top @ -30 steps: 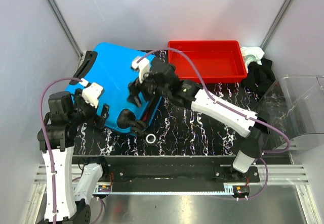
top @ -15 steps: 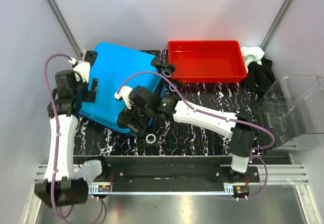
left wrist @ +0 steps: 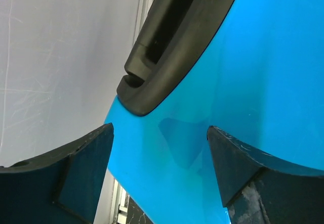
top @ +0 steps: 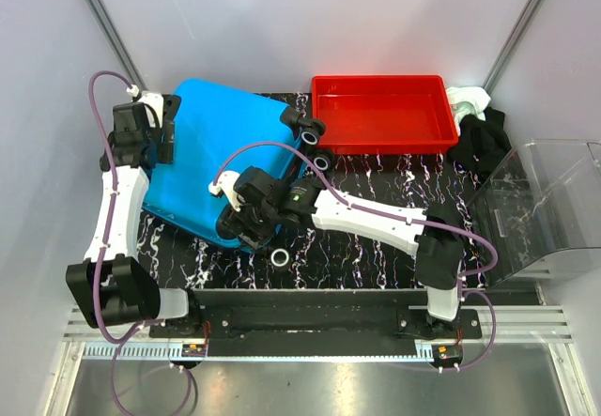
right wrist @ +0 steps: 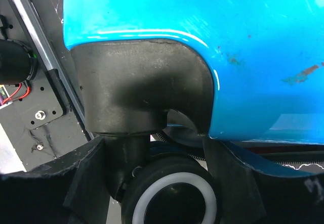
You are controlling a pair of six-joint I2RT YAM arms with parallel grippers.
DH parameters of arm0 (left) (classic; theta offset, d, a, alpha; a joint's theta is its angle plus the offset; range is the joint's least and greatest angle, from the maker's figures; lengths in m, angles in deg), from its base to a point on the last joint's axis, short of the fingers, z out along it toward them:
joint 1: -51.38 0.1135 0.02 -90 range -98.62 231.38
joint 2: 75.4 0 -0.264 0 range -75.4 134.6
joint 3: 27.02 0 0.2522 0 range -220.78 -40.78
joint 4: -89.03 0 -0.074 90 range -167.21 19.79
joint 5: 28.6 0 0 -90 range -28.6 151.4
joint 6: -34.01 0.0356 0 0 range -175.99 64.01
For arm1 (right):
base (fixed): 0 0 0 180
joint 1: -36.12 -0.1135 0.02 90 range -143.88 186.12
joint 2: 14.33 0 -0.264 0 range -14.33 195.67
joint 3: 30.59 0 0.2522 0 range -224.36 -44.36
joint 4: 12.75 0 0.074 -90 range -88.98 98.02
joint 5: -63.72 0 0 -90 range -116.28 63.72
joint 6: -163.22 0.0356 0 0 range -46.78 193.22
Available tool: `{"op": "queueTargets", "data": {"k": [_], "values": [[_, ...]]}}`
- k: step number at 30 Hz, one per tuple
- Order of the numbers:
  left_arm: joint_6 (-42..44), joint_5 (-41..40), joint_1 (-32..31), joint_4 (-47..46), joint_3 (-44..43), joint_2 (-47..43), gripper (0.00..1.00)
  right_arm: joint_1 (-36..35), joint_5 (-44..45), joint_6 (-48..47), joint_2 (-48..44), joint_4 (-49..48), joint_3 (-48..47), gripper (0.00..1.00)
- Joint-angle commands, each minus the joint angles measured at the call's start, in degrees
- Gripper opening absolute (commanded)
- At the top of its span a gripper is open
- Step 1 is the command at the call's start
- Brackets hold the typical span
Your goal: Open, take out, and arrange the luggage
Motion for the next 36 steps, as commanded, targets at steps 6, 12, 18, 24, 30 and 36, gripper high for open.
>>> {"op": "queueTargets", "data": {"k": [6, 12, 18, 24, 30, 36], "values": [[-1.4, 3.0, 0.9, -2.6, -3.7, -1.2, 0.82, 2.5, 5.3, -5.5, -8.7, -6.7, 9.3, 0.0], [-0.6, 10.0, 0.8, 1.3, -2.1, -3.2, 0.8, 8.1, 2.1, -1.5, -19.3, -10.5, 21.7, 0.0], [8.0, 36.2, 0.1, 13.3, 0.2, -10.6, 0.76, 12.8, -4.2, 0.6, -24.6, -15.1, 28.3, 0.0], [13.6, 39.2, -1.9, 21.0, 1.7, -15.8, 0.76, 13.0, -6.3, 0.3, -22.4, -15.9, 21.3, 0.0], [17.0, 45.4, -2.1, 30.0, -1.7, -20.5, 0.77, 12.9, -6.6, 1.2, -18.7, -16.9, 11.6, 0.0], [22.1, 51.9, -4.2, 38.4, -1.6, -22.6, 0.75, 13.1, -5.4, 3.6, -14.4, -19.1, 4.3, 0.0]]}}
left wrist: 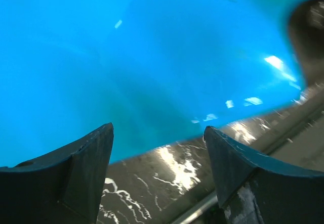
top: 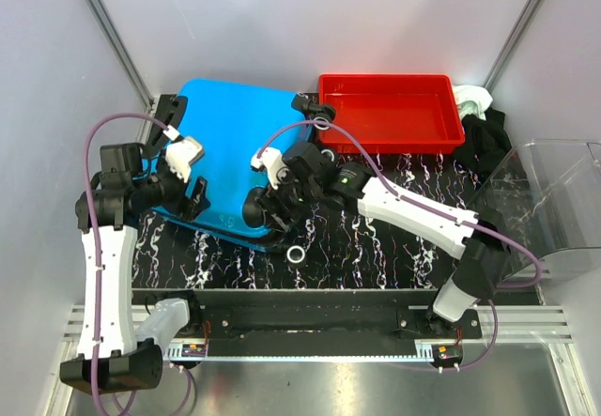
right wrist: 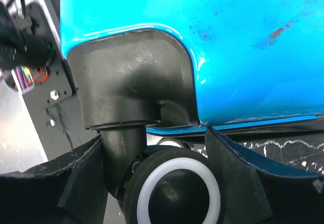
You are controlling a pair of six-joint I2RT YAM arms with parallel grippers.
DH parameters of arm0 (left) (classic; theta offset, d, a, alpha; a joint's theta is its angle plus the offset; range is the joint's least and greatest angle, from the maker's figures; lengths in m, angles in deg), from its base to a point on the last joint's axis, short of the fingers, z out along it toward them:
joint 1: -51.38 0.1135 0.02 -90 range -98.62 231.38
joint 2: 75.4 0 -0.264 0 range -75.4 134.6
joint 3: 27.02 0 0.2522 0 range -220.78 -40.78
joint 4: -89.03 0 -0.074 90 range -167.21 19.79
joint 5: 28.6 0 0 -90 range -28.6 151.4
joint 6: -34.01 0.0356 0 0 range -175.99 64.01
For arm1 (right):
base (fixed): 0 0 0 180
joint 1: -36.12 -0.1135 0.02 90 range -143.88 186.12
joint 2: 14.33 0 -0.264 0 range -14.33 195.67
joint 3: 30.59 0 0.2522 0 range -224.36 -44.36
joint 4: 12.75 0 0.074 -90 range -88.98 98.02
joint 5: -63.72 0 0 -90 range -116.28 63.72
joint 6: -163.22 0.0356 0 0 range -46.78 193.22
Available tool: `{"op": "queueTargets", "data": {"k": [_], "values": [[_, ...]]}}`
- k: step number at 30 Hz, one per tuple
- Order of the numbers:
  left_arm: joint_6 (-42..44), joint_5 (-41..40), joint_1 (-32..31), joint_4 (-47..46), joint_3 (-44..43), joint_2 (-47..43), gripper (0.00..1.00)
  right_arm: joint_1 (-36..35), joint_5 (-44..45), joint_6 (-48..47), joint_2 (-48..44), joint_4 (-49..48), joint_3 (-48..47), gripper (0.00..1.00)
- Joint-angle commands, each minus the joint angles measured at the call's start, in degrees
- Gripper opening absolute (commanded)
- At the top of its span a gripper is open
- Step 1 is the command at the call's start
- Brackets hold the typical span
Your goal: Open, take out, and arrange the luggage
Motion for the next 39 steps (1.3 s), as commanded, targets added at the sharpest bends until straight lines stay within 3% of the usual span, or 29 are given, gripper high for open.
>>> {"op": "queueTargets", "data": {"k": [1, 8, 12, 16, 23, 30, 34, 39], "values": [[6.0, 7.8, -2.1, 6.7, -0.8, -2.2, 0.75, 2.5, 7.3, 5.0, 0.9, -15.5, -10.2, 0.0], [12.3, 10.5, -8.3, 11.0, 3.1, -5.6, 0.76, 3.0, 10.4, 5.9, 2.7, -18.7, -13.7, 0.0], [19.3, 9.7, -13.9, 8.8, 12.6, -9.8, 0.83, 3.3, 11.5, 5.8, 4.0, -18.9, -15.5, 0.0], [28.3, 9.0, -15.2, 2.6, 20.8, -12.8, 0.87, 4.0, 11.9, 6.2, 5.7, -19.0, -17.1, 0.0], [29.9, 1.6, -20.1, -10.6, 25.4, -8.1, 0.93, 4.8, 12.8, 7.7, 8.1, -18.9, -20.1, 0.0], [41.2, -2.6, -22.6, -20.9, 36.2, -6.5, 0.93, 5.0, 13.9, 8.1, 9.7, -18.5, -21.4, 0.0], [42.1, -2.7, -22.5, -29.6, 38.9, -6.6, 0.99, 5.2, 14.0, 8.6, 10.2, -17.9, -21.5, 0.0], [42.0, -1.6, -23.0, -33.8, 40.0, -6.6, 0.99, 5.3, 13.9, 9.9, 10.8, -17.9, -21.5, 0.0]]}}
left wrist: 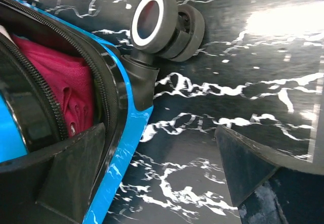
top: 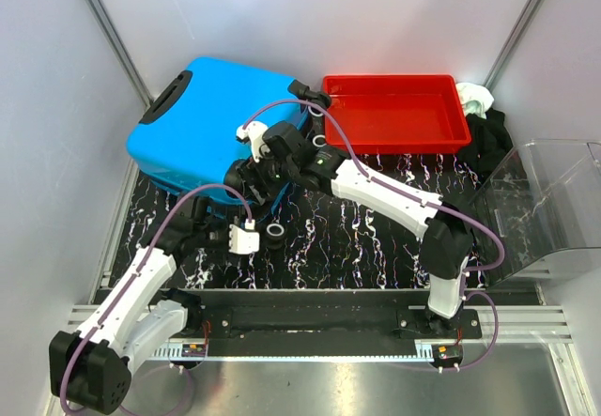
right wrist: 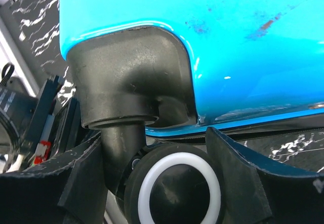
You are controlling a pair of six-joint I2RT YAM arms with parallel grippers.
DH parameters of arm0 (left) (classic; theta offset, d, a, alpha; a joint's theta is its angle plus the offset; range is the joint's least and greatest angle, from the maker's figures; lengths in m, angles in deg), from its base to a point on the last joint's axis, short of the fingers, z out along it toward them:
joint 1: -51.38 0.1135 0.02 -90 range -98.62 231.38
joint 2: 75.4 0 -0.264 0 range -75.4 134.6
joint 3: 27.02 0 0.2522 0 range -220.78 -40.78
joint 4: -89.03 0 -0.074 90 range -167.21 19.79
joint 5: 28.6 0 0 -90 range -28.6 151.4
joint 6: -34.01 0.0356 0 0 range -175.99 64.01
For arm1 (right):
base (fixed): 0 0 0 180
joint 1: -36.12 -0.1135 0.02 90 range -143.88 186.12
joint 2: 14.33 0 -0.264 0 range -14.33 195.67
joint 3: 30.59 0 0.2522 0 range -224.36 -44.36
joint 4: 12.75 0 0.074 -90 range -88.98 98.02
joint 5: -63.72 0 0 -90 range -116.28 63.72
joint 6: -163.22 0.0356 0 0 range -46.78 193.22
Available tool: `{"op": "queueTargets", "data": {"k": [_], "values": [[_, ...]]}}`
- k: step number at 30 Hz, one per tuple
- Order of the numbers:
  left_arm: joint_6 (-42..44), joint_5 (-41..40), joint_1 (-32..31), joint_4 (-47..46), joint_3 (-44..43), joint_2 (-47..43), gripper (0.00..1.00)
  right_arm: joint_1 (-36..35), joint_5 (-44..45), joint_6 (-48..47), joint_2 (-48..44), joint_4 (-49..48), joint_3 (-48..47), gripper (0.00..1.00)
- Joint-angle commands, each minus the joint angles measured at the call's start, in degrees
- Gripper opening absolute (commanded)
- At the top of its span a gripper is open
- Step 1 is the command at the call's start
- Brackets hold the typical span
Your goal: Open, take out, and arrange the luggage
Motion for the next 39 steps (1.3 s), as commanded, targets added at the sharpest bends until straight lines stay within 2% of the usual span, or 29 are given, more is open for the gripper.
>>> {"op": "queueTargets", "data": {"k": [1, 5, 10, 12, 15, 17, 23, 28, 30, 31, 36, 37, 39], "values": [[1.6, -1.2, -0.5, -11.2, 1.4, 0.7, 0.99, 3.5, 8.3, 4.3, -2.4, -15.1, -6.6, 0.0], [-0.9, -2.1, -0.6, -16.5, 2.1, 0.7, 0.99, 3.7, 9.9, 4.3, -1.6, -14.9, -7.3, 0.0], [-3.2, -0.5, -1.1, -15.9, -0.1, 0.2, 0.99, 3.7, 9.8, 4.4, -0.3, -13.5, -9.1, 0.0], [-1.8, 0.8, -1.1, -11.4, -1.5, 0.0, 0.99, 3.6, 9.7, 4.4, 0.0, -13.1, -9.7, 0.0], [-0.1, -0.1, -1.4, -11.6, -1.3, 0.6, 0.99, 3.6, 10.0, 4.3, 0.8, -12.8, -10.3, 0.0], [0.6, -1.6, -1.7, -14.9, 1.1, 1.5, 0.99, 3.6, 9.9, 4.5, 1.2, -12.8, -10.5, 0.0], [3.4, -11.5, -3.2, -36.8, 6.6, 5.8, 0.99, 3.9, 10.1, 4.9, 1.8, -12.8, -11.1, 0.0], [6.9, -14.3, -3.3, -40.4, 7.4, 10.1, 0.98, 3.9, 9.7, 5.4, 2.1, -12.6, -11.4, 0.0], [8.7, -13.7, -3.3, -38.0, 7.3, 10.9, 0.92, 3.9, 9.7, 5.3, 2.1, -12.6, -11.5, 0.0], [9.1, -13.0, -3.5, -37.1, 7.3, 11.8, 0.81, 3.9, 10.0, 5.3, 2.1, -12.5, -11.5, 0.0], [12.3, -14.4, -5.0, -34.1, 9.0, 13.4, 0.54, 4.2, 10.7, 5.1, 2.0, -12.5, -11.7, 0.0], [12.6, -14.7, -5.3, -33.9, 9.6, 13.6, 0.44, 4.3, 11.0, 5.1, 2.1, -12.5, -12.1, 0.0], [12.5, -14.7, -5.4, -32.4, 9.6, 13.6, 0.34, 4.4, 11.1, 4.9, 2.3, -12.3, -12.8, 0.0]]}}
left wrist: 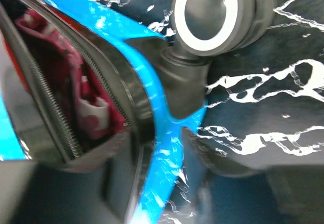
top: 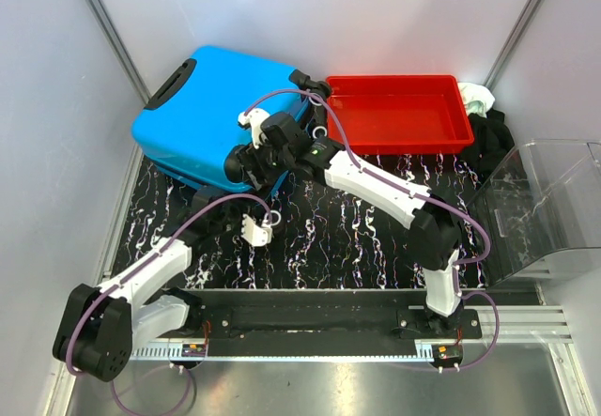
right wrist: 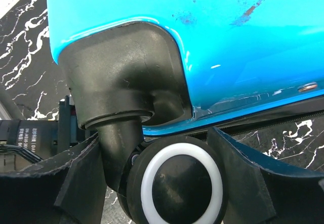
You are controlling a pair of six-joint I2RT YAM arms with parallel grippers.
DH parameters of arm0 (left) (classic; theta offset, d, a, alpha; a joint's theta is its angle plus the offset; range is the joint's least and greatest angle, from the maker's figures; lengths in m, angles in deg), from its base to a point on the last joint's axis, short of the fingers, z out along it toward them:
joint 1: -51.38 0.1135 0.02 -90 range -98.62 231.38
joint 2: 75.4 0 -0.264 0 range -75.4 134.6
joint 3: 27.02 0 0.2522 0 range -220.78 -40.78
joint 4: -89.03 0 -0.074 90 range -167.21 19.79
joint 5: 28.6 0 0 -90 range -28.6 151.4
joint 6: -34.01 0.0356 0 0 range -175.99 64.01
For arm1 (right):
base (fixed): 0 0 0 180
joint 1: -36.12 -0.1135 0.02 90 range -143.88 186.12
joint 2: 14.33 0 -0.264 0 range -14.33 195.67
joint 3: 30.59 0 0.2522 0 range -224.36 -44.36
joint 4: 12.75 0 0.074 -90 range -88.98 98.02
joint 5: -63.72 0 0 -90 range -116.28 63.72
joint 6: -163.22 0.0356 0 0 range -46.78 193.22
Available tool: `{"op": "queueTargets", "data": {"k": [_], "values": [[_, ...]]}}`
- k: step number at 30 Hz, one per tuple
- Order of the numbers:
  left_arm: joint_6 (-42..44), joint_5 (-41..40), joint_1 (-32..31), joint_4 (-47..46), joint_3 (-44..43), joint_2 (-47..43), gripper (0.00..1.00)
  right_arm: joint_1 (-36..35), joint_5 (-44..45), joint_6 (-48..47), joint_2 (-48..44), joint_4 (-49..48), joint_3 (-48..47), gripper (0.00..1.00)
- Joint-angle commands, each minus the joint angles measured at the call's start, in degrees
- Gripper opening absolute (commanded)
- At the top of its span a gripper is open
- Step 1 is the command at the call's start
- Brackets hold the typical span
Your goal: Open, take out, and arrange the luggage
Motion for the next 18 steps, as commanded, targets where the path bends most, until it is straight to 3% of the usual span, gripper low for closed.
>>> {"op": "queueTargets", "data": {"k": [1, 2, 4, 12, 18], "values": [[2.0, 0.0, -1.2, 3.2, 1.5, 1.4, 0.29, 1.8, 7.0, 3.8, -3.0, -10.6, -7.6, 0.0], [1.9, 0.1, -1.2, 4.5, 1.5, 1.1, 0.14, 1.9, 7.2, 3.7, -3.0, -10.5, -8.5, 0.0], [1.4, 0.4, -1.3, 5.4, 1.6, 0.1, 0.0, 2.1, 7.6, 3.5, -2.9, -10.3, -9.5, 0.0], [-1.4, 0.9, -3.2, 12.6, 2.0, -6.1, 0.0, 2.2, 10.1, 1.6, -2.7, -10.3, -15.8, 0.0], [-10.4, 3.5, -6.0, 19.2, -0.7, -9.0, 0.0, 2.5, 8.5, 2.4, -3.0, -10.8, -18.8, 0.0]]}}
